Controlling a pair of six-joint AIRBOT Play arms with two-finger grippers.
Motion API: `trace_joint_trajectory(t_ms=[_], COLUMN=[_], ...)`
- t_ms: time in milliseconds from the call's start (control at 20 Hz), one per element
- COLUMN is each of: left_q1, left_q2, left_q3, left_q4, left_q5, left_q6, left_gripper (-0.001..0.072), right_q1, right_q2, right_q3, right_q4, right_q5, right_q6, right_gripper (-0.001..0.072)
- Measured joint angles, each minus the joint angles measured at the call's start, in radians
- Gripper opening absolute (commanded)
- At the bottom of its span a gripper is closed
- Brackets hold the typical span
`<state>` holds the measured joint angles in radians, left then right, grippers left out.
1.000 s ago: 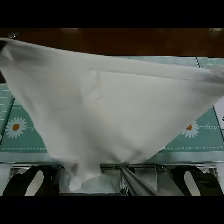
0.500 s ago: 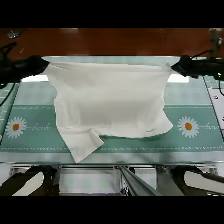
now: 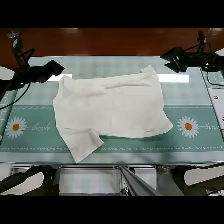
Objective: Fold the shirts.
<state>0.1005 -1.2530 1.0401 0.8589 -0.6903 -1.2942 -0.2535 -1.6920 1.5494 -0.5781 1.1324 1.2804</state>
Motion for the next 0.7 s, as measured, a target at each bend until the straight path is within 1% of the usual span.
trace_joint_trajectory(t_ms=[100,150,200,300,350,450,550,650,700], left_q1=[0.078,0.125,0.169,0.261,0.306,0.39,0.467,0.526,0.547], left_q2=[-0.005,-0.005,-0.004,0.009,0.019,0.043,0.058,0.067,0.069], left_q3=[0.012,0.009,-0.001,-0.05,-0.09,-0.185,-0.281,-0.357,-0.389], left_q4=[0.018,0.036,0.045,0.06,0.065,0.069,0.075,0.068,0.051], left_q5=[-0.128,-0.2,-0.262,-0.373,-0.417,-0.472,-0.517,-0.539,-0.548], left_q6=[-0.012,-0.011,0.003,0.024,0.03,0.031,0.03,0.036,0.052], left_gripper=[0.0697,0.0697,0.0698,0.0698,0.0698,0.0698,0.0698,0.0698,0.0698], right_q1=[-0.055,-0.084,-0.111,-0.159,-0.187,-0.24,-0.288,-0.319,-0.328], right_q2=[0.019,0.043,0.077,0.174,0.24,0.392,0.55,0.687,0.745], right_q3=[0.029,0.035,0.024,-0.055,-0.133,-0.333,-0.561,-0.769,-0.863], right_q4=[-0.061,-0.131,-0.237,-0.425,-0.499,-0.553,-0.528,-0.448,-0.399], right_q5=[0.145,0.219,0.281,0.336,0.327,0.255,0.168,0.111,0.089], right_q6=[0.013,0.027,0.051,0.1,0.123,0.142,0.122,0.075,0.05], right_gripper=[0.0625,0.0625,0.0626,0.0626,0.0625,0.0626,0.0626,0.0626,0.0626])
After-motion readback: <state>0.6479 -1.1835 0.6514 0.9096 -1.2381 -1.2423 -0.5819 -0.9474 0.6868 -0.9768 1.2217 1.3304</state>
